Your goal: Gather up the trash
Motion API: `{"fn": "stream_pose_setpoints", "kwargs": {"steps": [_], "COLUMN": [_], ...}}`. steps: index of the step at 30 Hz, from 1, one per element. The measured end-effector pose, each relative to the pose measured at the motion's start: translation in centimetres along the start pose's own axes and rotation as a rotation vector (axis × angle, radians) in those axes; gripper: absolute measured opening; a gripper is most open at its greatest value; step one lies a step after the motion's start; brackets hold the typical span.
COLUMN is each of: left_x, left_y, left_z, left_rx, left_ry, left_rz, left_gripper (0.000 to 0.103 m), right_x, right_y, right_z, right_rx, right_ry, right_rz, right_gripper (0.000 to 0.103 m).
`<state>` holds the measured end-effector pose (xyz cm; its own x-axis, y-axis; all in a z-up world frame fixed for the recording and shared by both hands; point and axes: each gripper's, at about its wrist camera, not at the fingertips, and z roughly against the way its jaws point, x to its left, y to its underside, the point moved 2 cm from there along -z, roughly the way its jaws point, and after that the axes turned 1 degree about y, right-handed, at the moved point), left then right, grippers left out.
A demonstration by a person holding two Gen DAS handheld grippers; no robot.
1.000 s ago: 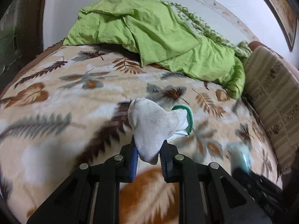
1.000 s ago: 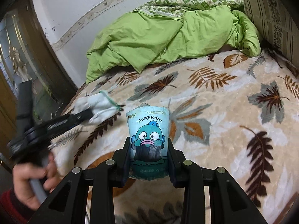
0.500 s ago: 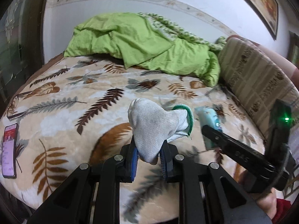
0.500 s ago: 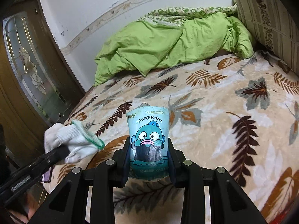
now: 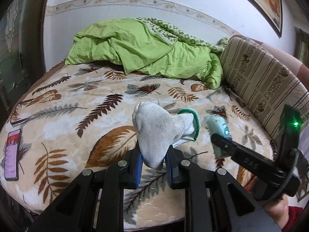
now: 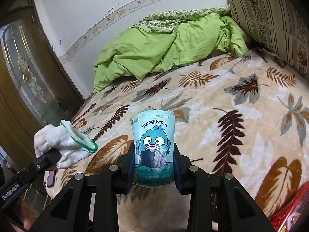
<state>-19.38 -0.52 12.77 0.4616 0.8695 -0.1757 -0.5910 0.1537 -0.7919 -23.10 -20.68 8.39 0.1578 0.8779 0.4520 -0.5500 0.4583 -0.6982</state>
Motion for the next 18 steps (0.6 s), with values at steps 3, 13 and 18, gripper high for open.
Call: {"fn": "stream_pose_setpoints", "kwargs": {"steps": [3, 13, 18], "left_x": [0.6, 1.7, 2.2], "left_y": [0.4, 0.5, 1.0], "left_z": [-0.6, -2.0, -3.5], "left_rx": [0.011, 0.019, 0.044], "left_ry": [-0.008, -0.012, -0.010], "left_rz": [0.015, 0.034, 0.043], "left_gripper": [0.019, 0.019, 0.019], "right_x": [0.3, 1.3, 1.1], "right_y": [0.1, 0.2, 0.2], "right_z": [-0.3, -1.4, -1.7], "right_rx": [0.005, 0.030, 0.042], "right_ry": [0.003, -0.006, -0.015], "right_rz": [0.007, 0.044, 0.026], "right_gripper": [0.036, 0.036, 0.036]}}
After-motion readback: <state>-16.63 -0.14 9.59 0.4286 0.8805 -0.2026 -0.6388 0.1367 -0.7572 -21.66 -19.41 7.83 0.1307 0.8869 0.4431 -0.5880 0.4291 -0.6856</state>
